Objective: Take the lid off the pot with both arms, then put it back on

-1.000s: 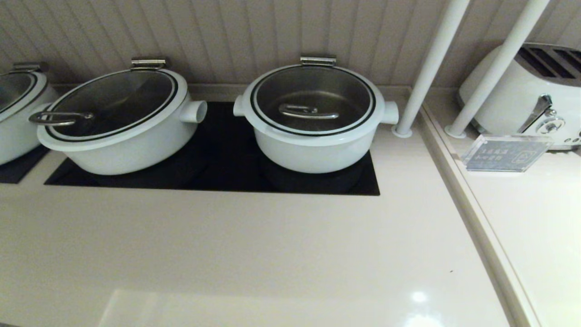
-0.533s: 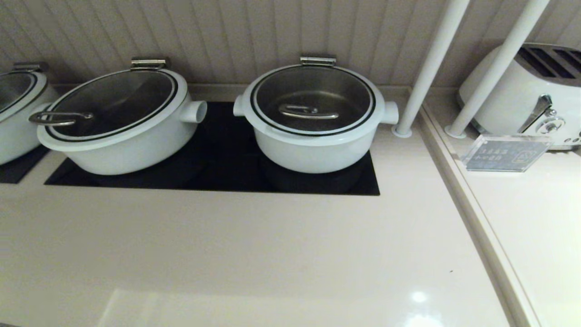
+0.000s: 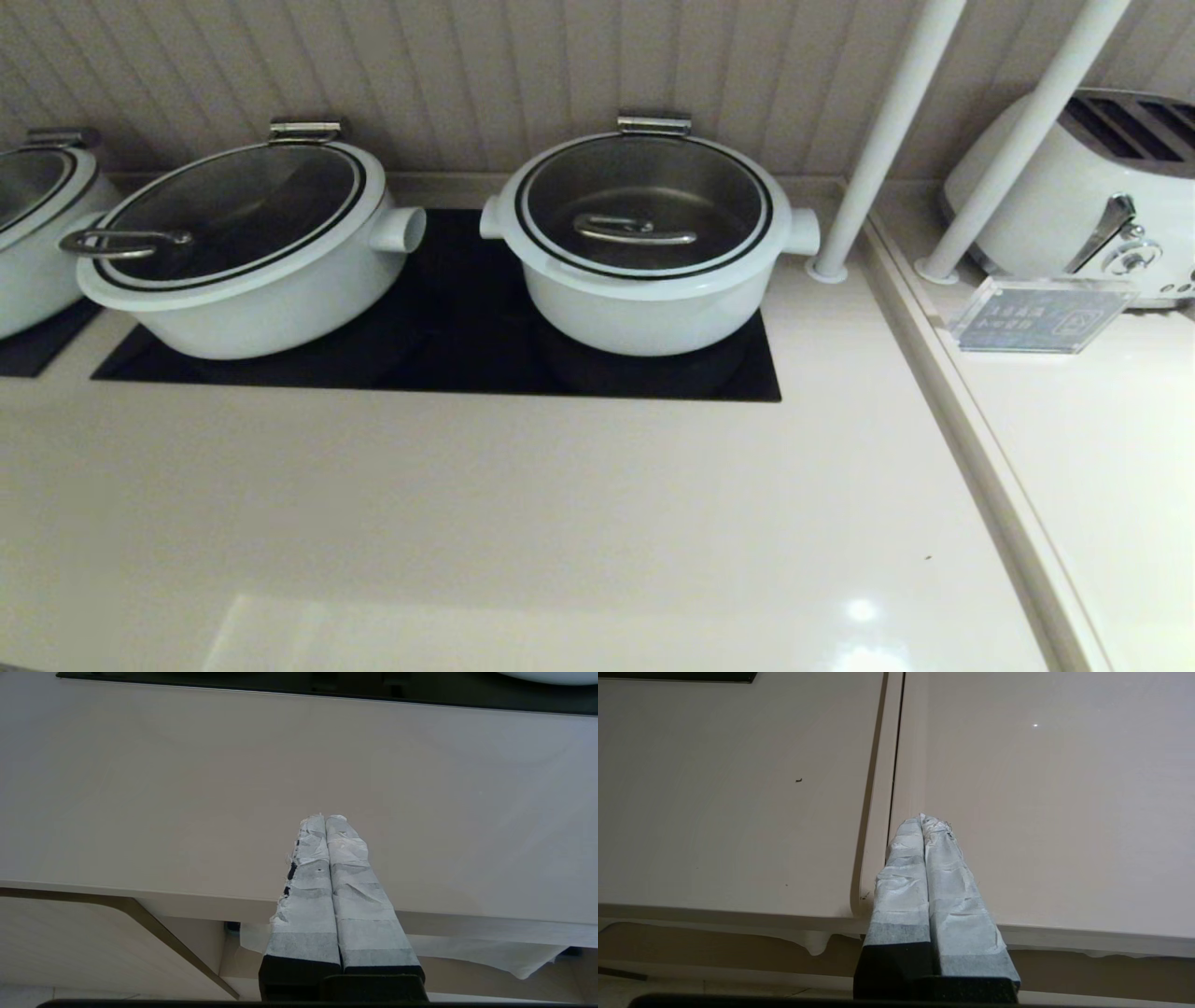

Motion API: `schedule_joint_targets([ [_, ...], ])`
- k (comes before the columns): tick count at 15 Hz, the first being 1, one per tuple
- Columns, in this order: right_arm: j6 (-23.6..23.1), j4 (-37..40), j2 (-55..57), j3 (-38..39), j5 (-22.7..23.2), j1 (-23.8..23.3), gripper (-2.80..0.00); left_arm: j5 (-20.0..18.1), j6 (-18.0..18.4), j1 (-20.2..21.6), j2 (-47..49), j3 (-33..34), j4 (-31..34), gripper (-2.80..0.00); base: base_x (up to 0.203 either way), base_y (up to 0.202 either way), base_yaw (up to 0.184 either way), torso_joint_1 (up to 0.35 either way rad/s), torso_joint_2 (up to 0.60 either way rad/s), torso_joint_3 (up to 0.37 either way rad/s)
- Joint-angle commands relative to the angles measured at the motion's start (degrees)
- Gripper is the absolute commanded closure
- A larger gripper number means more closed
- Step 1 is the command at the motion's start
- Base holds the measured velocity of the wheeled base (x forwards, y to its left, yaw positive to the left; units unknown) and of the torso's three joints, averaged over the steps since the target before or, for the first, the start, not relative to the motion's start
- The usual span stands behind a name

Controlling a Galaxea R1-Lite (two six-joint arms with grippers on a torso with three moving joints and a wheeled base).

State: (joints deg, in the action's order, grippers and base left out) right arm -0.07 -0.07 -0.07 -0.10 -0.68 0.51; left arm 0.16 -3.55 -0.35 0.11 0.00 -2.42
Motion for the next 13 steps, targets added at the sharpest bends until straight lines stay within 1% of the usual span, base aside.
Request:
schedule_joint_targets([
  [1, -0.17, -0.01, 0.07, 0.01, -0.02, 0.02, 0.0, 0.01, -0.06, 0.0, -0.02, 0.0, -0.04, 0.0, 0.0, 0.0, 0.0, 0.0, 0.0, 0.0],
  [6, 0.57, 0.28, 0.07, -0.05, -0.95, 0.02, 0.0, 0.01, -0.06, 0.0, -0.02, 0.0, -0.04, 0.0, 0.0, 0.0, 0.0, 0.0, 0.0, 0.0],
  [13, 0.95, 0.01, 0.07, 0.01, -0.72, 0.02, 0.0, 0.01, -0.06, 0.0, -0.02, 0.0, -0.04, 0.0, 0.0, 0.0, 0.0, 0.0, 0.0, 0.0],
])
